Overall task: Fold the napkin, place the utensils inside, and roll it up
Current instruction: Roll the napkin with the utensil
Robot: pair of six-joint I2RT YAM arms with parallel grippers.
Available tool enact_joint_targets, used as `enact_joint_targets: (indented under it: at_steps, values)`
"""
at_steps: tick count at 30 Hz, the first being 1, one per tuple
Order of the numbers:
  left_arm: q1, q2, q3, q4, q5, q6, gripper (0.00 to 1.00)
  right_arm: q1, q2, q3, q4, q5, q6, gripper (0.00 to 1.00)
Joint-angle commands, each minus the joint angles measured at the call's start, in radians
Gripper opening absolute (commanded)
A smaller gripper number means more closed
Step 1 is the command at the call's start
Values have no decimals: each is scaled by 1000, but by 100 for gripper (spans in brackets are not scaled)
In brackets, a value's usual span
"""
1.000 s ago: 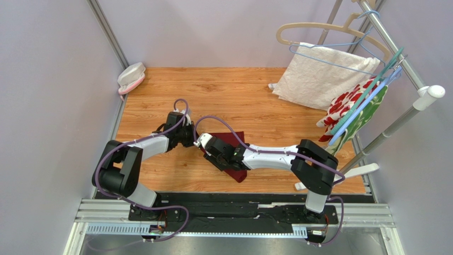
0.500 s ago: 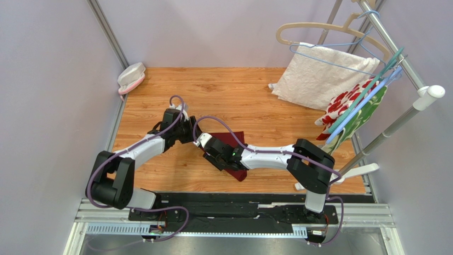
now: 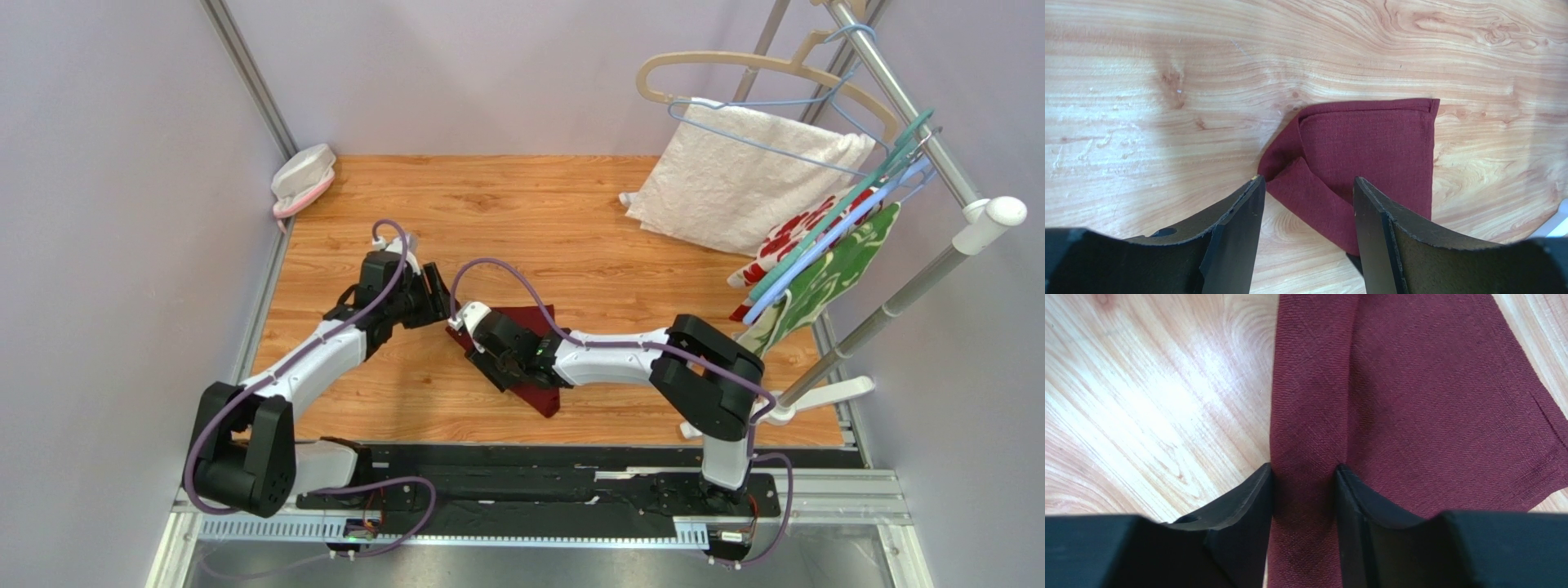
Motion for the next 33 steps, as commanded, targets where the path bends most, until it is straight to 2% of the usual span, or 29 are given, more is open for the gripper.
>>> enact_joint_targets:
  at_steps: [1,4,6,10,16,24,33]
  values:
    - [10,-51,-37,34,10,13,63,-46,105,-98,-101,-217,52,33]
    - [13,-79,-63,48,20,16,64,-108,83,-113,-70,-369,54,21]
    - [16,-103,-77,51,26,19,64,-140,68,-125,-58,-445,55,18]
    - [19,-141,-126,74,36,24,65,-229,71,-125,-32,-647,57,16]
    - [22,-146,-189,176,63,1,65,-324,141,-101,-10,-807,83,14]
    - [22,-65,-192,294,71,-10,65,-370,200,-75,0,-868,114,13]
    - [21,81,-134,259,65,-30,62,-398,223,-47,-6,-881,126,13]
